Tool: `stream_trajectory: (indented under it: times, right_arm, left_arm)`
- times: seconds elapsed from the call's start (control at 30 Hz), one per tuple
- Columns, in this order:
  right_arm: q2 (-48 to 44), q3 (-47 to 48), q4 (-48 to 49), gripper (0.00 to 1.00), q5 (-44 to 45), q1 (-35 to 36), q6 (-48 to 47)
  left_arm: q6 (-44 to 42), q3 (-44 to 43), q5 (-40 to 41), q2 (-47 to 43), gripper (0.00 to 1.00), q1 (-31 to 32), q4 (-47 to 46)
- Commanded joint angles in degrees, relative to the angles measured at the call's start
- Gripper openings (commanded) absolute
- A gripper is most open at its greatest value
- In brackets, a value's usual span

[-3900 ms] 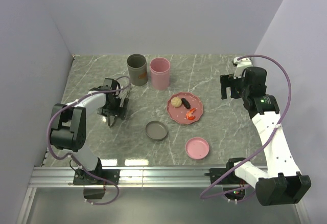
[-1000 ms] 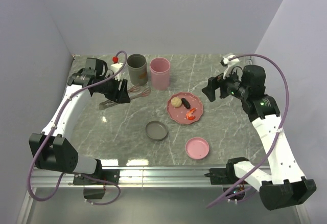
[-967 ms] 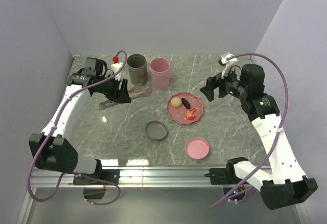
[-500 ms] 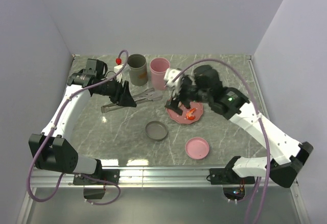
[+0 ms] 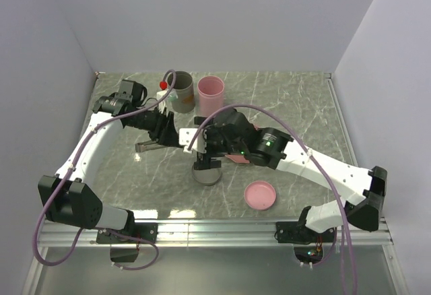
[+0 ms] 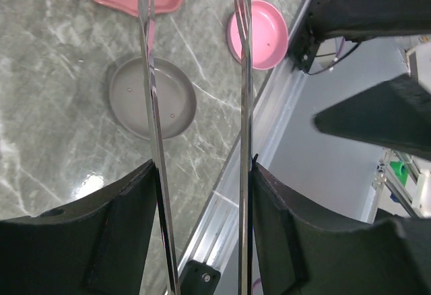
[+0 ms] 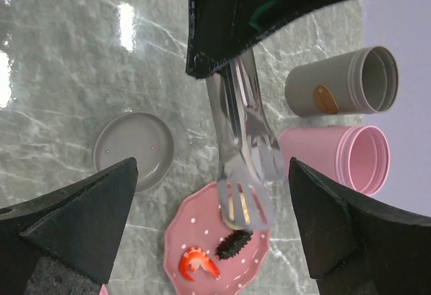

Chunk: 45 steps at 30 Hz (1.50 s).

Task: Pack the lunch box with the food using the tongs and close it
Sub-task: Pass the clamp from the left arm to the right

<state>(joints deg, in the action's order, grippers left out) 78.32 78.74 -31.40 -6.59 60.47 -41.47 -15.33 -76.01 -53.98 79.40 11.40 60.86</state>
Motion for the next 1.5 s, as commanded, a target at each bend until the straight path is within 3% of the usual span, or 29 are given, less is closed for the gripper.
stream_trajectory:
  times: [0.0,0.43,0.53,0.77,0.97,1.47]
  right_arm:
    - [1.48,2.12,3.01,1.0,2.28,0.7,-2.38]
    - [5.43,2.47,5.12,0.95,2.72,1.41,-4.05]
    - [6.4,3.35,3.98,0.9,1.67,1.41,-4.32]
    - [7.19,4.4,2.83,0.66,0.88,1.41,-4.14]
    - [7.54,4.67,1.69,0.56,0.44,1.5,-4.49]
    - [9.04,6.43,-0.16,0.49,0.17,1.5,-4.05]
  left_arm:
    - [-2.25,-1.6,-3.59,-1.08,0.6,0.55,1.45]
    - [-6.55,-1.34,-6.23,-1.17,0.58,1.61,5.93]
    - [-6.82,-1.25,-6.32,-1.26,0.58,1.7,6.2]
    - [-8.13,-0.72,-6.32,-1.0,0.56,2.05,7.25]
    - [-9.01,-0.63,-6.32,-1.08,0.56,2.4,7.78]
    - [-10.68,-0.02,-5.97,-1.26,0.56,3.37,8.93]
